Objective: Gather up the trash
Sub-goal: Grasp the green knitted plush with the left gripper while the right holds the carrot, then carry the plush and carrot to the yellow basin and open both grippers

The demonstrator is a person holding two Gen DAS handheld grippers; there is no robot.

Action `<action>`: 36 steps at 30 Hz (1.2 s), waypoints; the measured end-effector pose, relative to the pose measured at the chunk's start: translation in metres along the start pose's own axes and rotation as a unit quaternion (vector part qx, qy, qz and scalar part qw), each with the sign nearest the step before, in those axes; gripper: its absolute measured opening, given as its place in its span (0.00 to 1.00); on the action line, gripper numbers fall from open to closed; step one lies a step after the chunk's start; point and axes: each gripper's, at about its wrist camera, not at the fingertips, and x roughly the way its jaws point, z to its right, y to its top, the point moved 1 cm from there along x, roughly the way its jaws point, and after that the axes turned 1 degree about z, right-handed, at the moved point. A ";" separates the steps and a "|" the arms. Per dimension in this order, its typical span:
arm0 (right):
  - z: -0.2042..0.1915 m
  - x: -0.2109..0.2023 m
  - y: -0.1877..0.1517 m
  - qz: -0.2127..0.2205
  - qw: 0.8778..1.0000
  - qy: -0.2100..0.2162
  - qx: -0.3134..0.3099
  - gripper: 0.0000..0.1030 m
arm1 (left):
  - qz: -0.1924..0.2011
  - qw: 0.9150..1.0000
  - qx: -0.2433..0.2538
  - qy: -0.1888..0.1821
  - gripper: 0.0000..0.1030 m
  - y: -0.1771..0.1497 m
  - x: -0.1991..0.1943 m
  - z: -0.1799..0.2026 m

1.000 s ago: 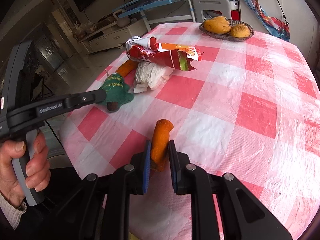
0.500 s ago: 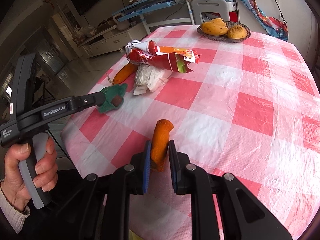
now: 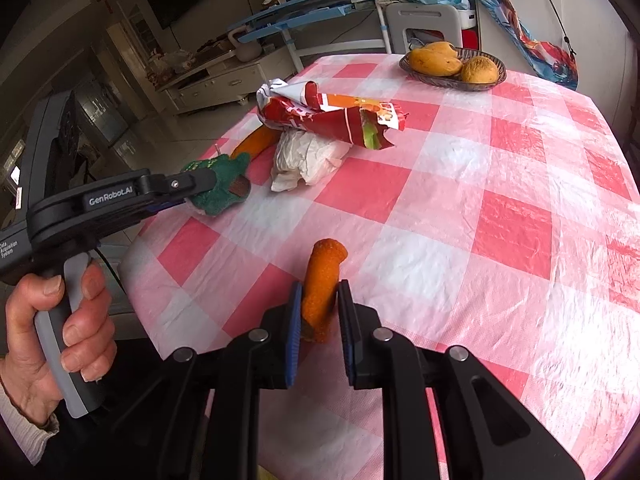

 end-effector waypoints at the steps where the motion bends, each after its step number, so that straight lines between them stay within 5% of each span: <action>1: 0.001 -0.003 0.000 0.004 1.000 0.001 0.002 0.18 | 0.002 1.000 0.003 -0.003 0.26 -0.002 -0.005 0.001; 15: 0.003 -0.049 -0.016 0.068 0.996 0.042 0.038 0.18 | 0.015 0.999 0.045 -0.014 0.26 -0.047 -0.057 0.014; 36: -0.048 -0.066 -0.102 0.022 0.997 0.070 0.017 0.18 | -0.015 0.992 0.121 -0.024 0.26 -0.126 -0.102 0.035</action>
